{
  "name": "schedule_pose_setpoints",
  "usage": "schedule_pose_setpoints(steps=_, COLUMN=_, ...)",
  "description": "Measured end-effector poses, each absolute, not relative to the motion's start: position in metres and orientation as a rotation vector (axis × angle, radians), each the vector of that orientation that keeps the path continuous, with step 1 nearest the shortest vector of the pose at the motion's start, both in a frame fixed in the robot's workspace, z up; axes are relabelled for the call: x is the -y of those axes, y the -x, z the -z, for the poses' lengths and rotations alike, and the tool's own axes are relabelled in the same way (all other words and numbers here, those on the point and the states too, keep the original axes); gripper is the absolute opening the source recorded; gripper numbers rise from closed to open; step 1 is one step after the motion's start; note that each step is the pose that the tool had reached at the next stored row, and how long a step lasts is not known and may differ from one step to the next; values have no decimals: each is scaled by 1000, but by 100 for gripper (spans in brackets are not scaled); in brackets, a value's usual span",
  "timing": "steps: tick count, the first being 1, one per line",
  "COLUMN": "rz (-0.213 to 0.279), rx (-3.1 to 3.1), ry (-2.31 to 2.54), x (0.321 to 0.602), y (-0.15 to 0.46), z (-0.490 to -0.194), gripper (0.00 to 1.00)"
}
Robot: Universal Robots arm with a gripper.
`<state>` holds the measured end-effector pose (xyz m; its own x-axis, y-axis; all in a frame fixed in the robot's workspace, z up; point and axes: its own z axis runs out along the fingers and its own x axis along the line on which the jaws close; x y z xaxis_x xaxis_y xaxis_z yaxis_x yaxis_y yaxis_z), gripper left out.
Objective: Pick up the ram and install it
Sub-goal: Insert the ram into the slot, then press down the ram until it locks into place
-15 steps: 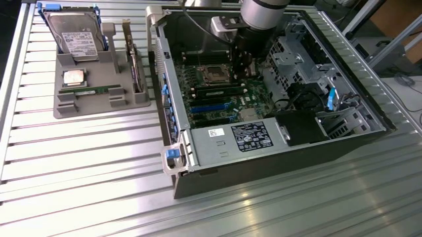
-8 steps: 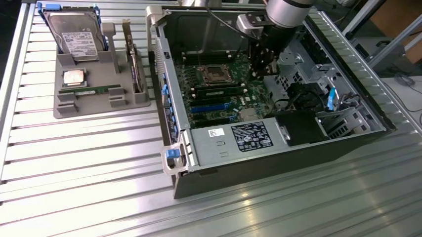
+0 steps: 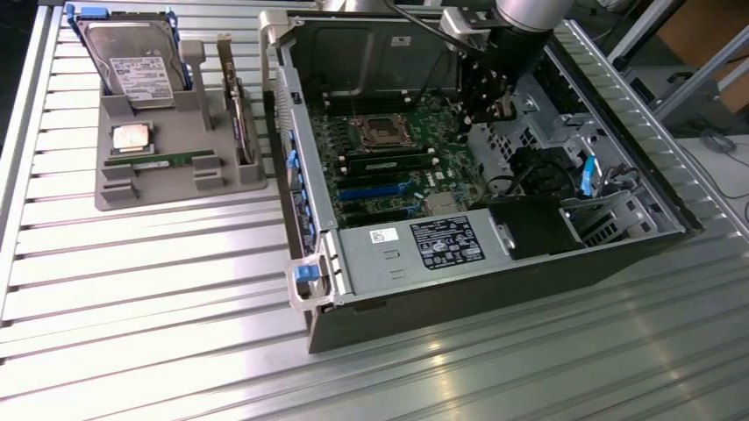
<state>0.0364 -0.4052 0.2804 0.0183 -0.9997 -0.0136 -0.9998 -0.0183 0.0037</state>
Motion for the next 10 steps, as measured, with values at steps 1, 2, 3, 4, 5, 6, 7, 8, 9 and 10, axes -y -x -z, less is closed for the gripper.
schedule_pose_setpoints(steps=1, rz=-19, rx=-2196, ry=2236, x=405, y=-36, z=-280, gripper=11)
schedule_pose_setpoints(steps=2, rz=-20, rx=-2196, ry=2236, x=405, y=-37, z=-280, gripper=11)
schedule_pose_setpoints(steps=3, rz=-19, rx=-2196, ry=2237, x=405, y=-37, z=-281, gripper=11)
schedule_pose_setpoints(steps=4, rz=-19, rx=-2196, ry=2237, x=405, y=-37, z=-281, gripper=11)
schedule_pose_setpoints(steps=5, rz=-19, rx=-2196, ry=2237, x=405, y=-36, z=-281, gripper=11)
schedule_pose_setpoints(steps=6, rz=-19, rx=-2196, ry=2237, x=405, y=-35, z=-280, gripper=11)
schedule_pose_setpoints(steps=7, rz=-19, rx=-2196, ry=2237, x=405, y=-30, z=-277, gripper=11)
schedule_pose_setpoints(steps=8, rz=-19, rx=-2196, ry=2237, x=405, y=-26, z=-274, gripper=11)
schedule_pose_setpoints(steps=9, rz=-19, rx=-2196, ry=2237, x=405, y=-21, z=-272, gripper=11)
schedule_pose_setpoints(steps=10, rz=-19, rx=-2196, ry=2237, x=406, y=-16, z=-270, gripper=11)
